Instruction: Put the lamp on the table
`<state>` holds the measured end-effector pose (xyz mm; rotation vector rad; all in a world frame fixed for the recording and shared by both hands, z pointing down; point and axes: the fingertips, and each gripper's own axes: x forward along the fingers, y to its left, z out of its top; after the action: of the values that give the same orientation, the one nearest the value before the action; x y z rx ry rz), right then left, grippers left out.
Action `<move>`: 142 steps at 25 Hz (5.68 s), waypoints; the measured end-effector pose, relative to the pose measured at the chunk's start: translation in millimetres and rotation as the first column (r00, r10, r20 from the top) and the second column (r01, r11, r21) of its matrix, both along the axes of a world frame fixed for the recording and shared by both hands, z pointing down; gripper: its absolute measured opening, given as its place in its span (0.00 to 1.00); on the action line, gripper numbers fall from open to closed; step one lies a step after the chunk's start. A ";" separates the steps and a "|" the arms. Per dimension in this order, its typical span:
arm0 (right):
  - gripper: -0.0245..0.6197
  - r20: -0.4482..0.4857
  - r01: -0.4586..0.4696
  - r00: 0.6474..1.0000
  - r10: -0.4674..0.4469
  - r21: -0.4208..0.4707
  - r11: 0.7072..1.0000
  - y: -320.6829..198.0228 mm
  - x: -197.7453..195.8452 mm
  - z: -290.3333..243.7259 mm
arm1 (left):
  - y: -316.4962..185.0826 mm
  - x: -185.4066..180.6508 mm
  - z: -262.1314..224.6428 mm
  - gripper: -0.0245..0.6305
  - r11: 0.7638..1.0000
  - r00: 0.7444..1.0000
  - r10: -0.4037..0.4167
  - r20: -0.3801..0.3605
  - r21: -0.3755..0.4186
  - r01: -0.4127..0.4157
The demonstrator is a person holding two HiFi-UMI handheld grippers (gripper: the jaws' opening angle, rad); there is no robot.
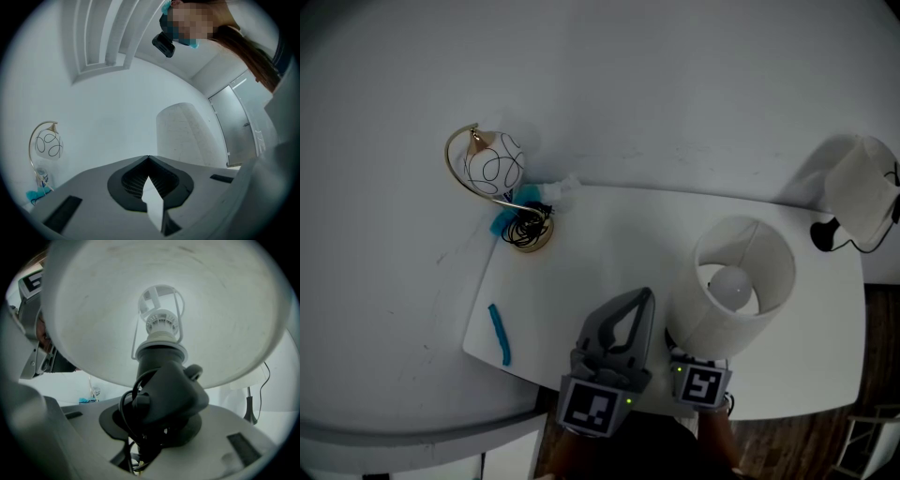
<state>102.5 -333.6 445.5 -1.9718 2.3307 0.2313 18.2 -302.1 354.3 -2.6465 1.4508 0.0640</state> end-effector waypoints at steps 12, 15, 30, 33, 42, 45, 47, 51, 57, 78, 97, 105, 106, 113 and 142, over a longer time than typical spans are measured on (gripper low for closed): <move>0.24 -0.007 0.019 1.000 -0.019 0.012 1.000 6.2 -2.1 1.7 | 3.5 7.2 0.5 0.04 1.000 1.000 0.006 0.005 -0.003 -0.006; 0.24 -0.013 0.022 1.000 -0.022 0.010 1.000 8.4 -1.7 3.6 | 5.6 9.8 0.5 0.04 1.000 1.000 0.010 0.006 0.002 -0.010; 0.25 -0.024 0.040 0.999 -0.039 0.025 0.999 18.0 -1.8 6.9 | 16.9 14.9 0.2 0.04 1.000 1.000 0.013 0.007 0.002 -0.013; 0.25 -0.023 0.040 0.999 -0.040 0.026 0.999 18.7 -2.1 7.0 | 18.3 15.6 0.7 0.04 1.000 1.000 0.014 0.011 0.000 -0.014; 0.25 -0.030 0.045 0.999 -0.044 0.013 0.999 19.4 -1.8 9.7 | 19.7 18.6 -0.7 0.04 1.000 1.000 0.012 0.010 -0.003 -0.012; 0.26 -0.043 0.046 0.998 -0.045 0.005 0.999 19.4 -1.6 11.5 | 20.6 20.1 0.2 0.04 1.000 1.000 0.015 0.014 -0.005 -0.015; 0.27 -0.049 0.046 0.998 -0.046 0.000 0.999 19.6 -1.6 12.1 | 21.4 20.6 0.8 0.04 1.000 1.000 0.017 0.019 -0.009 -0.017; 0.27 -0.062 0.047 0.997 -0.047 -0.005 0.999 20.4 -2.4 12.6 | 22.1 20.3 -0.2 0.04 1.000 1.000 0.016 0.017 -0.010 -0.015; 0.30 -0.088 0.047 0.995 -0.047 -0.009 0.999 23.0 -2.6 13.6 | 23.6 21.5 -0.6 0.04 1.000 1.000 0.018 0.019 -0.011 -0.018; 0.34 -0.084 0.018 0.996 -0.020 -0.025 1.000 32.4 1.3 15.5 | 35.7 15.7 -2.4 0.04 1.000 1.000 0.011 0.022 -0.005 -0.011; 0.35 -0.106 -0.021 0.994 0.014 -0.065 0.998 37.6 1.8 20.3 | 39.0 -0.5 -2.8 0.04 1.000 1.000 0.016 0.024 -0.005 -0.016; 0.36 -0.139 -0.059 0.989 0.044 -0.104 0.993 43.1 5.0 25.5 | 48.8 -10.5 -6.7 0.04 0.999 0.999 0.035 0.004 -0.024 -0.035; 0.36 -0.143 -0.062 0.989 0.047 -0.105 0.993 44.2 5.6 25.8 | 51.0 -12.0 -7.2 0.04 0.999 0.999 0.038 0.004 -0.023 -0.038; 0.36 -0.167 -0.065 0.985 0.047 -0.101 0.993 52.8 5.4 27.1 | 62.8 -19.0 -7.1 0.04 0.999 0.999 0.039 0.003 -0.025 -0.039; 0.34 -0.148 -0.084 0.987 0.065 -0.123 0.989 96.9 19.9 15.7 | 94.1 -5.2 -11.0 0.04 0.998 0.998 0.059 -0.017 -0.012 -0.059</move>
<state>122.4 -236.7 461.2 -2.1745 2.4174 0.2414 13.0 -208.0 343.4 -2.7049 1.3819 0.0825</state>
